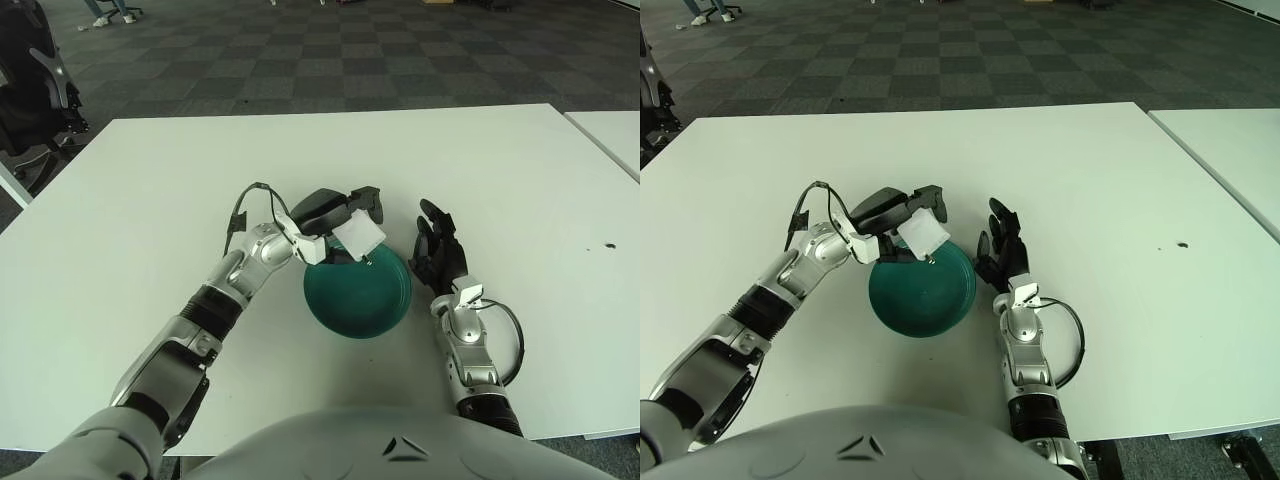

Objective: Put the charger into the plate.

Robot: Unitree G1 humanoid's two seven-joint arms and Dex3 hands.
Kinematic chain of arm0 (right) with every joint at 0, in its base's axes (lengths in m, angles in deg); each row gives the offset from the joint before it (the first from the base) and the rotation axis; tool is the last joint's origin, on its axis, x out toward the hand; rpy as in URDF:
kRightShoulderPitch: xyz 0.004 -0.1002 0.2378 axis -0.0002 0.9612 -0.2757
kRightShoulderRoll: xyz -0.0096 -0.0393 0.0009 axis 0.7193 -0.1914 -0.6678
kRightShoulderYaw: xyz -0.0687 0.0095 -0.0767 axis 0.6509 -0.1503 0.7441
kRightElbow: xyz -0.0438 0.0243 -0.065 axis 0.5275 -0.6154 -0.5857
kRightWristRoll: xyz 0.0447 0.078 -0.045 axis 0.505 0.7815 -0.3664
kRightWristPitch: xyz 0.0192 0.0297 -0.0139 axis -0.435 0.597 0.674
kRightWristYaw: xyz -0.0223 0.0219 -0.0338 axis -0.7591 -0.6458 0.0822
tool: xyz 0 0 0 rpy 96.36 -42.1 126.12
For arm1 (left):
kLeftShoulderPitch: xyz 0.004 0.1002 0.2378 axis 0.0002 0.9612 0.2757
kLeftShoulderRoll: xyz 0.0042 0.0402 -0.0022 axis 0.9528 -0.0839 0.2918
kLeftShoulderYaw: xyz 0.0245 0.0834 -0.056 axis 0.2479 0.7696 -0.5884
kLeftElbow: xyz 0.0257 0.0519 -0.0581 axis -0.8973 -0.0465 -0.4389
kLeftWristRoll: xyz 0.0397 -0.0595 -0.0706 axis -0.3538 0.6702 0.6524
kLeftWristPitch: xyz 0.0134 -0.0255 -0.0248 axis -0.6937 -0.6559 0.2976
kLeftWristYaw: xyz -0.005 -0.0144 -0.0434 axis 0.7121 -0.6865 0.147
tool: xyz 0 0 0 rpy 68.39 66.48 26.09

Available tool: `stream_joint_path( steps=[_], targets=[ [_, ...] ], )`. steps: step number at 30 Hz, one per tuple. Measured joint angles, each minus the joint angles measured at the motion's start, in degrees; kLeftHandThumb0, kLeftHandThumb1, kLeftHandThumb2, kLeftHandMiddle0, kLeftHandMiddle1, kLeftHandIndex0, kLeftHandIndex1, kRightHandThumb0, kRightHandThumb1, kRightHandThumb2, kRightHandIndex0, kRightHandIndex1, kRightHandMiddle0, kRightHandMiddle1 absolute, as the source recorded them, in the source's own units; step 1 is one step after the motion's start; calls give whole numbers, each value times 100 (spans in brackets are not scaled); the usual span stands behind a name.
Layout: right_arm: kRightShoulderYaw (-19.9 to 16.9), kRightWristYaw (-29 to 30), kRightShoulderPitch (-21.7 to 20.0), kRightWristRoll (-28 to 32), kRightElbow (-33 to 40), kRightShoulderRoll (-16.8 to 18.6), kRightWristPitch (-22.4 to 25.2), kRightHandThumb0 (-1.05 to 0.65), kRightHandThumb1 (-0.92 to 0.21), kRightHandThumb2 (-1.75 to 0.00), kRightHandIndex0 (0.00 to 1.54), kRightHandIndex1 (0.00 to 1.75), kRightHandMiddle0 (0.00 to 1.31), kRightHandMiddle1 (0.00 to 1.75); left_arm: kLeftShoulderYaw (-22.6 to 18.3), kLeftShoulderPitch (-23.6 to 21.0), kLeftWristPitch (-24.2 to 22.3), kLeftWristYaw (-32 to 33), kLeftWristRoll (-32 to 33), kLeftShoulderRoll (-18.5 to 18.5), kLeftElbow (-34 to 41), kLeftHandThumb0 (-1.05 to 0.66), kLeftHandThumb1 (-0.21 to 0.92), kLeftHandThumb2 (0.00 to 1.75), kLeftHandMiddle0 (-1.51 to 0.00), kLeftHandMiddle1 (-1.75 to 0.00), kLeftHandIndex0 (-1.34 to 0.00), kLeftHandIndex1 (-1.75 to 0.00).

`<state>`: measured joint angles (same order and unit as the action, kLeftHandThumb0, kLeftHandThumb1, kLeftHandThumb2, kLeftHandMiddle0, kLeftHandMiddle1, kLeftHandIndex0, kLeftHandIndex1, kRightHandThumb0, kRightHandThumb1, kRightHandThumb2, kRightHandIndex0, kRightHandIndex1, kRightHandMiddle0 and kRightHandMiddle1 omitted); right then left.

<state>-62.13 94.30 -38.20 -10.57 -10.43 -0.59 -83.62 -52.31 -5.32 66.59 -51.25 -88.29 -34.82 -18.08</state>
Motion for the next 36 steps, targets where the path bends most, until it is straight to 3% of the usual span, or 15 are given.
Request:
stream_joint_path(
  steps=[20, 36],
  targets=[
    [-1, 95, -30, -42, -174, 37, -371, -79, -92, -83, 19, 1, 0, 58, 286, 20, -49, -1243, 30, 223, 461, -46, 35, 127, -111, -175, -59, -175],
    [-22, 20, -66, 46, -258, 56, -501, -81, -92, -84, 17, 0, 0, 54, 509, -180, 38, -1982, -9, 350, 484, -47, 35, 127, -105, -175, -58, -175]
  ],
)
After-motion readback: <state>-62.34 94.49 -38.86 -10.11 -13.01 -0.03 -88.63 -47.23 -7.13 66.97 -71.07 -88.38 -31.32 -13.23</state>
